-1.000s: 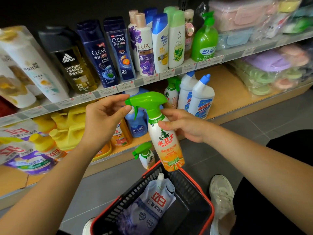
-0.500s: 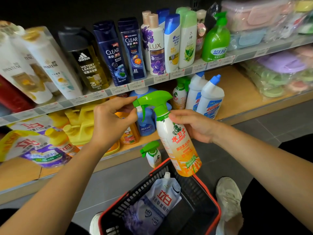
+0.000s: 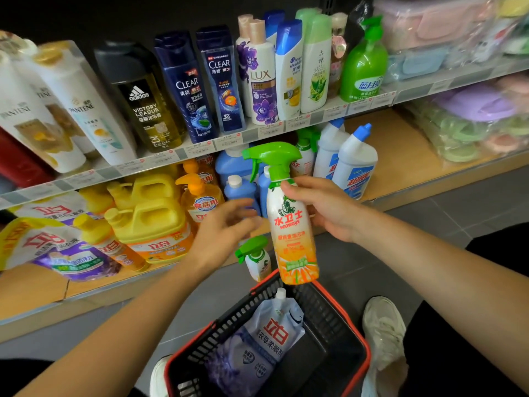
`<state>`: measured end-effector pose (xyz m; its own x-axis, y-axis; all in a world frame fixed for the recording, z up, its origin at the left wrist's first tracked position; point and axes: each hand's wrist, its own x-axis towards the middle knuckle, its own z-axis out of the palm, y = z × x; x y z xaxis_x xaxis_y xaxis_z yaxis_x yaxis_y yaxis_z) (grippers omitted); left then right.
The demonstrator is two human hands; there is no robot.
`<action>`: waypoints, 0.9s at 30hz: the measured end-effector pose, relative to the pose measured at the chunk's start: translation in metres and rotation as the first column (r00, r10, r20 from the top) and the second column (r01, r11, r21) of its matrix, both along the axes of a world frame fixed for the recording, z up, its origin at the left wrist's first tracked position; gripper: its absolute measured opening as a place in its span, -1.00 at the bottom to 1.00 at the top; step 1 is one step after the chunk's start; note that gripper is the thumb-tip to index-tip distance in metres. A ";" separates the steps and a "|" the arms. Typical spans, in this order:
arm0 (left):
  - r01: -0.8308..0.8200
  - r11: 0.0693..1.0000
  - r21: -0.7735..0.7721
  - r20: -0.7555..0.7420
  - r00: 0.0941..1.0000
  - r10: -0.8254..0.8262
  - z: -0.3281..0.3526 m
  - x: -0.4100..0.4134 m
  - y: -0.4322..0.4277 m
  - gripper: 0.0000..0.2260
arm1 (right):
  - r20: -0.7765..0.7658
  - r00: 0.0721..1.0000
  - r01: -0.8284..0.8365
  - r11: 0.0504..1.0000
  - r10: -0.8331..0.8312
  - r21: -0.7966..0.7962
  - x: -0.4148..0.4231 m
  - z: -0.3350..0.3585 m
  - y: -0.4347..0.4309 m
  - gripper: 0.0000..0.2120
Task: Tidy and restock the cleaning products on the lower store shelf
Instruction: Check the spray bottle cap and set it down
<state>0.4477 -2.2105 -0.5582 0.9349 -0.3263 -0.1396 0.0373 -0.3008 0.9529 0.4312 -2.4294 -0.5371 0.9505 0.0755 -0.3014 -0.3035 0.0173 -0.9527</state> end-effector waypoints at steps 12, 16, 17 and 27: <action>0.085 0.952 -0.293 -0.254 0.953 -0.163 -0.019 -0.023 -0.004 -0.48 | -0.055 0.994 0.096 0.990 -0.091 0.106 -0.007 0.006 0.005 -0.57; 0.036 0.859 -0.510 -0.343 0.908 -0.242 -0.019 -0.020 0.005 -0.56 | 0.039 0.999 0.026 0.983 -0.034 0.179 -0.014 0.005 -0.001 -0.60; 0.020 0.839 -0.544 -0.351 0.902 -0.250 -0.018 -0.019 0.006 -0.57 | 0.092 0.996 -0.008 0.989 -0.005 0.148 -0.015 0.004 -0.001 -0.65; 0.011 0.863 -0.505 -0.220 0.965 -0.140 -0.003 -0.013 0.010 -0.59 | 0.324 0.934 -0.052 0.953 0.152 -0.298 -0.026 -0.001 0.015 -0.31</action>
